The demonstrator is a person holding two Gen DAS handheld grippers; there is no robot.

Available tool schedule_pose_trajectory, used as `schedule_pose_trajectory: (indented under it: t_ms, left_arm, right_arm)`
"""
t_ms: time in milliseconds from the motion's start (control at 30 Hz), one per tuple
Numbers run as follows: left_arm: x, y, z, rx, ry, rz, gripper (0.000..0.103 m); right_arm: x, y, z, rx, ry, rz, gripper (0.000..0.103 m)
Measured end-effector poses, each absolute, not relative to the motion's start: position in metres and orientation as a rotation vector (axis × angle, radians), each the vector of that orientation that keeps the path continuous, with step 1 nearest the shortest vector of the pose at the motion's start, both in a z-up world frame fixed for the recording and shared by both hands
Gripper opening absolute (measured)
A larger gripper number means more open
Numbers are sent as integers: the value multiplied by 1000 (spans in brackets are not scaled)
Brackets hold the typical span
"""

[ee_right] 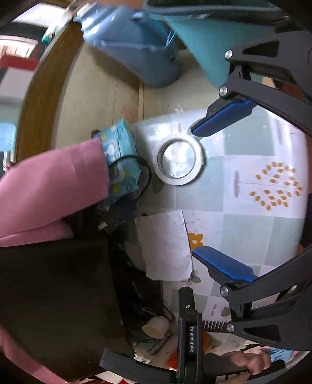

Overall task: Collect trash
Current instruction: 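Move both tools back over the desk toward the paper sheet and tape roll, then grasp the white paper sheet with the left tool while the right tool grasps the tape roll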

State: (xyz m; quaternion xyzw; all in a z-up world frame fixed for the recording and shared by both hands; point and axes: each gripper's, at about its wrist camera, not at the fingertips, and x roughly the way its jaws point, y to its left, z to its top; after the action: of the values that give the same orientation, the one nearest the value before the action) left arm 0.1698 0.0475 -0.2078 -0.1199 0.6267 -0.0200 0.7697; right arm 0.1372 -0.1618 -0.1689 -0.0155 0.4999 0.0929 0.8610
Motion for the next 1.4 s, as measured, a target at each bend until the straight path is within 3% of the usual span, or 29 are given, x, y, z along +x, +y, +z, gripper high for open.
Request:
schedule_pose_trajectory:
  t_ms: [400, 567, 1000, 1067, 1167, 1400]
  left_arm:
    - [222, 54, -263, -268, 1417, 49, 87]
    - [233, 52, -280, -269, 1439, 66, 86]
    - [243, 34, -302, -182, 1476, 87, 85]
    - [242, 31, -302, -166, 1482, 87, 84]
    - [241, 17, -300, -122, 1488, 114, 79]
    - [238, 2, -294, -101, 1468, 108, 62]
  right_arm:
    - [197, -164, -238, -33, 1150, 274, 84]
    - [209, -159, -264, -66, 1189, 300, 73]
    - [203, -138, -293, -225, 1176, 326, 61]
    - [199, -135, -293, -240, 1166, 345, 55]
    - [193, -127, -292, -256, 1158, 369, 33]
    - [188, -115, -291, -251, 1151, 373, 16]
